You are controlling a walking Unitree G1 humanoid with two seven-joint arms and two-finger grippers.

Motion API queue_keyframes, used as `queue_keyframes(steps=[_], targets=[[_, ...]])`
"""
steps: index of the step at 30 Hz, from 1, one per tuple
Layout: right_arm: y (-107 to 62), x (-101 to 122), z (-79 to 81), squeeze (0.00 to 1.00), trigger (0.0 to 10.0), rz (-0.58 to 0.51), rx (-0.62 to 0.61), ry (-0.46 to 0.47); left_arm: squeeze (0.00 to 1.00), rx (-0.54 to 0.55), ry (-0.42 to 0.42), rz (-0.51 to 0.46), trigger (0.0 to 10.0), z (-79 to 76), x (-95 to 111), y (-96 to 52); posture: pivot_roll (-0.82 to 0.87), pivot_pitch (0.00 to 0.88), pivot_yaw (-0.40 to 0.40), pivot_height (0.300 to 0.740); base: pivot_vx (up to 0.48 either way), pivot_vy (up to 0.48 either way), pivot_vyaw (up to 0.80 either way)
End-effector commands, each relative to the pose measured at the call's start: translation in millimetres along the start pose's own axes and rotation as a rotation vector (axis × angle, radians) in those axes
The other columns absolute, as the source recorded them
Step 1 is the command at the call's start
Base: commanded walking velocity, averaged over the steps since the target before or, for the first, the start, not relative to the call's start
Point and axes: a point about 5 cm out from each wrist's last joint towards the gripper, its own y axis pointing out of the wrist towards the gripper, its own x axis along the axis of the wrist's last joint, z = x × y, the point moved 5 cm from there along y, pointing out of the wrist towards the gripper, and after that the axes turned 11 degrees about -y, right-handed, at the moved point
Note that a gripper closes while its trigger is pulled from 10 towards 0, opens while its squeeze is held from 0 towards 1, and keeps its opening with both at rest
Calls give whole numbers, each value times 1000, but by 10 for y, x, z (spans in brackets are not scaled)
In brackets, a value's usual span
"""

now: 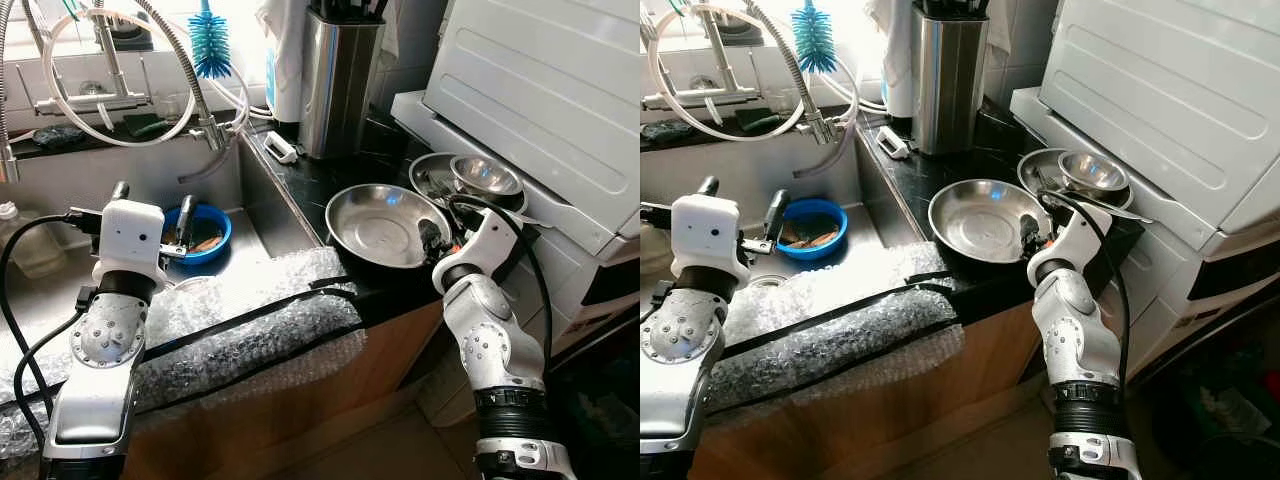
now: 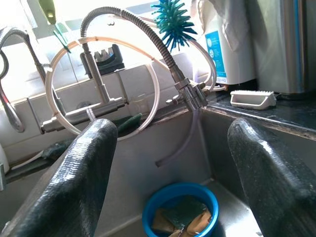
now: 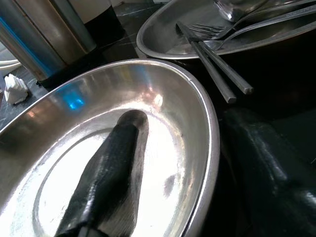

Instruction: Kitchen organization

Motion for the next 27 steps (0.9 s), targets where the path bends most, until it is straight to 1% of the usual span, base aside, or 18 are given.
queue_keyframes(steps=[1,2,3,4,5,6,13,24,25,26,27], targets=[[20,11,10,0,1412,7,-1,-5,0,-27,33,-27,10000,-58,71,36,-6,0,-103,740,0,0,0],[20,8,12,0,1608,8,-1,-5,0,-30,36,-28,10000,-63,74,37,-6,0,-103,740,0,0,0],[20,-6,14,0,3451,16,-3,-6,0,-39,48,-32,10000,-78,83,39,-5,0,-103,740,0,0,0],[20,-10,15,0,3451,18,-3,-6,0,-41,50,-32,10000,-81,85,39,-5,0,-103,740,0,0,0],[20,-13,17,0,4431,20,-2,-5,0,-42,51,-33,10000,-83,87,39,-5,0,-103,740,0,0,0],[21,-20,20,0,9922,24,-2,-6,0,-44,53,-33,10000,-86,89,40,-5,0,-102,740,0,0,0],[28,-50,49,0,10000,54,8,21,0,-60,65,-38,10000,-110,101,53,-6,0,-101,740,0,0,0],[22,-31,97,0,10000,91,36,51,0,-72,95,-52,10000,-111,144,74,-5,0,-102,740,0,0,0],[27,-18,102,0,902,88,36,77,0,-76,99,-57,10000,-121,153,86,-4,0,-101,740,0,0,0],[30,-15,103,0,0,88,37,89,0,-77,99,-58,10000,-124,155,91,-4,0,-101,740,0,0,0],[31,-14,103,0,0,88,37,95,0,-78,100,-58,10000,-125,155,93,-4,0,-101,740,0,0,0]])
